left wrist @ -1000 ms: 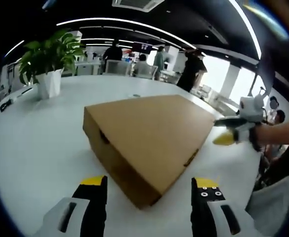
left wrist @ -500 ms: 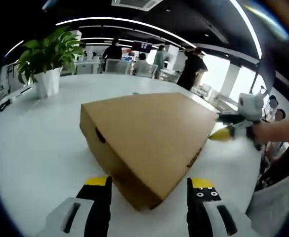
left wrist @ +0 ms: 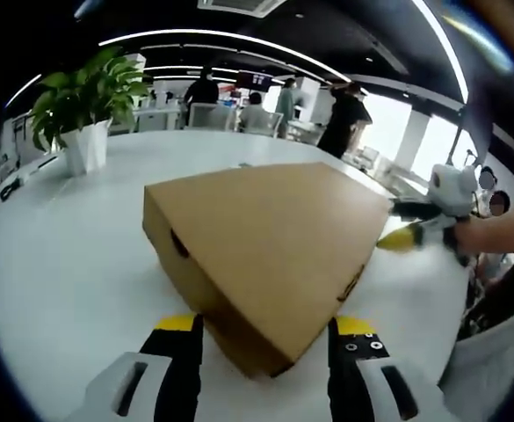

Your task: Operate the shoe box by opening the lid, removing the specified soft item, and placing it in the target area until the item is outside and the box remains undamaged.

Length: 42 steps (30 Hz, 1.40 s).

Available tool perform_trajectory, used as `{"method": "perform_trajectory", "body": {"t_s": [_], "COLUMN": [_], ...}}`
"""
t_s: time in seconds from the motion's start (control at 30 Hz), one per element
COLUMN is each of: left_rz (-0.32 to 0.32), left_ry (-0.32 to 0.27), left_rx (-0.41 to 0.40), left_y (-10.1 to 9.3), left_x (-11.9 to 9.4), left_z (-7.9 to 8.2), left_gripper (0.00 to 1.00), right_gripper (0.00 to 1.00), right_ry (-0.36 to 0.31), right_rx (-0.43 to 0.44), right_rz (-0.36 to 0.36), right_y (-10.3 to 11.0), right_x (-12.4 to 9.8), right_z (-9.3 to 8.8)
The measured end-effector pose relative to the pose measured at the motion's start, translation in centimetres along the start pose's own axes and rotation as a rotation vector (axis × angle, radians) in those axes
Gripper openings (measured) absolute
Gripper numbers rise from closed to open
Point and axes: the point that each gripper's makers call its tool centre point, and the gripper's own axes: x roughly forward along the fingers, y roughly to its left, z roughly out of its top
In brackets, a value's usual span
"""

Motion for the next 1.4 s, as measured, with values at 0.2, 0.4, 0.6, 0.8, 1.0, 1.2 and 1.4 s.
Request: {"method": "perform_trajectory", "body": {"t_s": [0.2,0.4,0.6,0.8,1.0,1.2,1.4], "left_rz": [-0.004,-0.013,-0.025,-0.034,-0.034,-0.044,-0.056], "left_ry": [0.003,0.010,0.014,0.020,0.027,0.027,0.032], "left_rx": [0.011,0.034,0.043,0.055,0.072,0.075,0.084], "left_y": [0.0,0.2,0.3,0.8,1.5,2.1,2.9], "left_x": [0.0,0.0,-0.3,-0.8,-1.6,-2.6,-3.6], "left_z": [-0.1,-0.4,-0.5,-0.8,-1.3,-1.8,-2.3], "left_gripper": [0.57,0.55,0.55,0.55,0.54,0.53,0.53], "right_gripper": [0.64,0.64,0.63,0.63,0.63,0.62,0.60], "right_ry": [0.010,0.015,0.032,0.038,0.039,0.044,0.053], "right_rx": [-0.010,-0.010,-0.014,-0.007,0.001,0.007,0.007], "right_rz": [-0.012,-0.024,-0.049,-0.065,-0.077,-0.089,-0.106], "right_y": [0.3,0.5,0.8,1.6,2.8,4.1,5.6], "right_x": [0.0,-0.1,-0.2,-0.4,-0.4,-0.3,-0.5], "right_z": [0.1,0.0,-0.2,-0.4,-0.5,-0.5,-0.6]}}
